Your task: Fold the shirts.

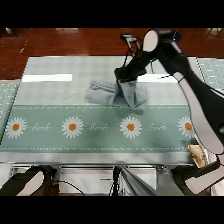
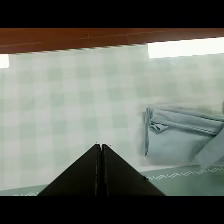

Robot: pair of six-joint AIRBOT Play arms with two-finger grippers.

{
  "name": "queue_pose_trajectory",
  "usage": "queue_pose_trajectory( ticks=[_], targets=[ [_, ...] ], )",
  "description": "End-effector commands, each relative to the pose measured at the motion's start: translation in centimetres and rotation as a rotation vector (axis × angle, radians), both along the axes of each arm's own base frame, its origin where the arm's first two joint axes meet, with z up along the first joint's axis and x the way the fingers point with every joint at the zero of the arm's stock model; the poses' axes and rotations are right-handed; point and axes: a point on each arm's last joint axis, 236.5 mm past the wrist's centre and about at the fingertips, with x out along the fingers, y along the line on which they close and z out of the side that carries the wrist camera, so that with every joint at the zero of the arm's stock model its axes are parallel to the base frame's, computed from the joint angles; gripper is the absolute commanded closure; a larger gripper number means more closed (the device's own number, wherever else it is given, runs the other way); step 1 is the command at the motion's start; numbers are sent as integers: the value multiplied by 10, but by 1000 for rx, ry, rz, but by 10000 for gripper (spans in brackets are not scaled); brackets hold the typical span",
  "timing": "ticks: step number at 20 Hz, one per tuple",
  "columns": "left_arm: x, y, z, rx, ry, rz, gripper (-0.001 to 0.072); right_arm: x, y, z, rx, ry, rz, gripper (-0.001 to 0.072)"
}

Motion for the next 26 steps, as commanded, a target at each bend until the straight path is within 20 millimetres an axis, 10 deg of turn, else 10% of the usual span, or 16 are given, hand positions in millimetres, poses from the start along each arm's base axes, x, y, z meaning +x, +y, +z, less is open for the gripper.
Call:
queue_pose_trajectory(
  ticks=[1,4,6,10,13,16,19,21,22,24,26],
  targets=[
    [-8,-7,-5,8,32,-27,684,11,45,-42,43,-10,-33,682],
    [-9,-17,-15,6,56,-59,684,27,77,-59,127,-52,-81,673],
    [-9,-26,-32,3,100,-86,684,46,102,-48,266,-98,-139,432],
    [-13,-50,-95,-7,248,-161,684,84,135,26,583,-237,-270,310],
    [-14,-65,-146,-15,335,-192,684,92,124,91,639,-391,-230,255],
    [-12,-80,-181,-45,364,-209,683,87,50,129,402,-512,-129,258],
    [-12,-83,-194,-29,380,-247,682,65,-144,112,-238,-424,-185,282],
    [-7,-79,-194,12,353,-267,682,9,-282,98,-632,-153,-227,280],
    [-4,-78,-194,22,342,-264,682,-17,-316,85,-656,-7,-252,280],
    [-3,-74,-194,39,340,-258,646,-54,-329,43,-444,227,-331,260],
    [-3,-72,-195,45,341,-255,392,-58,-291,10,-93,322,-350,176]
  ],
)
